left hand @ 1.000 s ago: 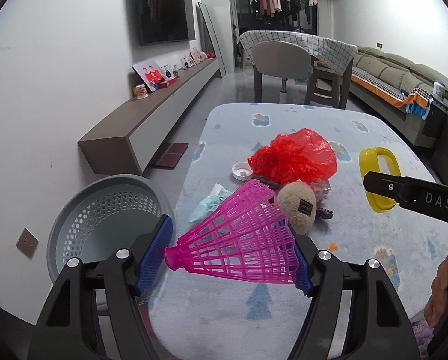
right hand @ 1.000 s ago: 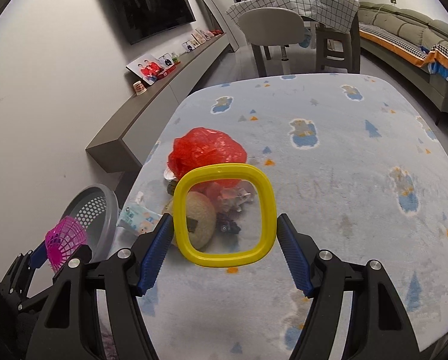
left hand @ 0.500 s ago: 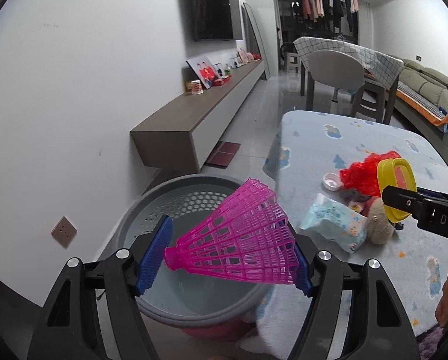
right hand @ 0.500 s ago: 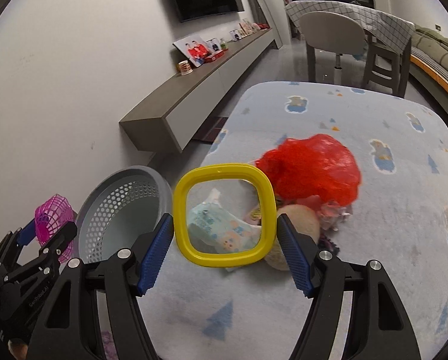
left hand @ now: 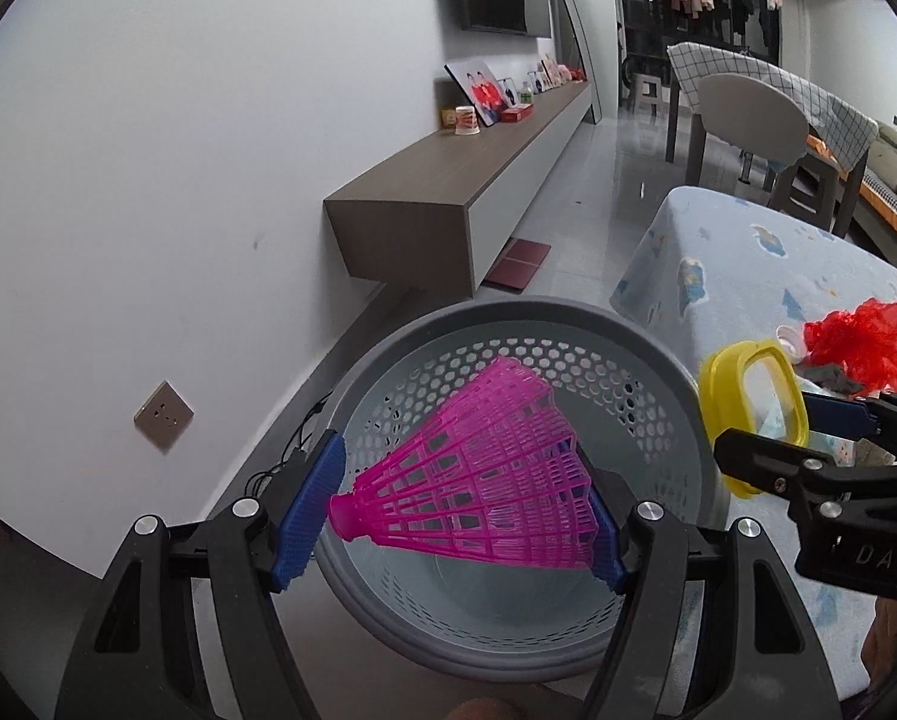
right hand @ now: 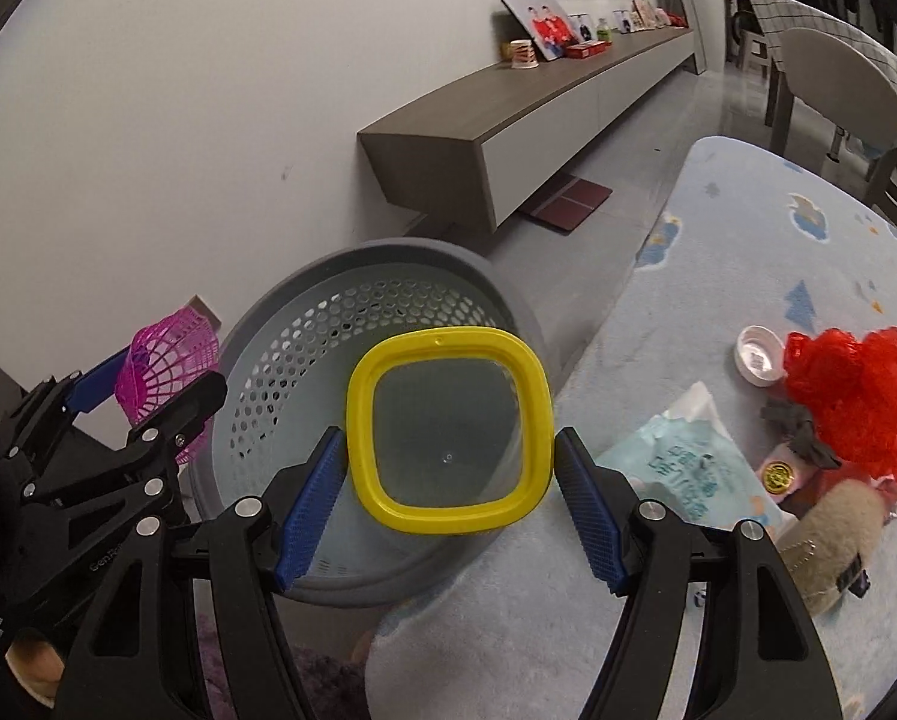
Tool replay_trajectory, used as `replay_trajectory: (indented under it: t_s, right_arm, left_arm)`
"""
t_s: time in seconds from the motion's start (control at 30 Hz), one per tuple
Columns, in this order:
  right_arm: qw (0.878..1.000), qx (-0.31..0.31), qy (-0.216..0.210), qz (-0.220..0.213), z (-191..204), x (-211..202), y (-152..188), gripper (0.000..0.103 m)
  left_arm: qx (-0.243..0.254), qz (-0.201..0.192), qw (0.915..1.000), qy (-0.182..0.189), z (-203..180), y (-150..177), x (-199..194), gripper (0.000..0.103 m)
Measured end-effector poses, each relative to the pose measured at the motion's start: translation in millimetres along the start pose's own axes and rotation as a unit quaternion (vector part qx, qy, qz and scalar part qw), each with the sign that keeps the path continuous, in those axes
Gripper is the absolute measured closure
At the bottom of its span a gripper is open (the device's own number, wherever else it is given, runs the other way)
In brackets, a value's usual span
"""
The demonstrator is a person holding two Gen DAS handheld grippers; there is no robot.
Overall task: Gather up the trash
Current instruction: 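Open both tools over the wastebasket, dropping the shuttlecock and yellow lid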
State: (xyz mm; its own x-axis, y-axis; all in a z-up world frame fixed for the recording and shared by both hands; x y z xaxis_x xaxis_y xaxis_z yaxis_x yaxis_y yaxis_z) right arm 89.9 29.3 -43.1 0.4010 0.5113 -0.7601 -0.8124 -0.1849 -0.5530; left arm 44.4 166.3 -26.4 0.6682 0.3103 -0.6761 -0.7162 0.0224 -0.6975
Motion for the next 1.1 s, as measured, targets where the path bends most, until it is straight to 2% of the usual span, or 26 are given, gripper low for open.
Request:
replay_trajectory:
  t_s: [0.27,0.37,0.5,1.1]
  right_arm:
    - [0.999,-0.005,-0.007,0.036,2,31,0,0.035]
    - [0.999,-0.003,-0.012,0.032,2,34,-3,0.035]
    - [0.999,0.004,-0.019,0.034,0,40,-6,0.034]
    - [1.0,0.007,-0.009,0.022,-3,33,-4,0.033]
  left_arm:
    - [-0.015,0.031,0.9994,-0.003,15,6,23,0.033]
    - [-0.018,0.038,0.9991,-0.006,18,7,27,0.033]
    - [-0.022,0.042,0.9989,-0.009,20,8,29,0.02]
    - [-0.031,0.042,0.9985,-0.018,23,8,30,0.02]
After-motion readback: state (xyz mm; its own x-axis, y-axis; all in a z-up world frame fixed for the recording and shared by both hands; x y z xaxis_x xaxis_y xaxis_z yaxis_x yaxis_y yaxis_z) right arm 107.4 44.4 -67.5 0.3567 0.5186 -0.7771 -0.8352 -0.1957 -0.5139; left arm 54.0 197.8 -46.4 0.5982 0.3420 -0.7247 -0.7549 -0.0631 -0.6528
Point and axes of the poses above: each gripper's, at about its wrist camera, not at the fingertips, and x roughly the way its jaws point, z to its left, y to its underside, the point moved 2 cm from there along x, roughly the way its jaws point, and after that the axes turned 9 degrees about -y, right-handed, at the moved point
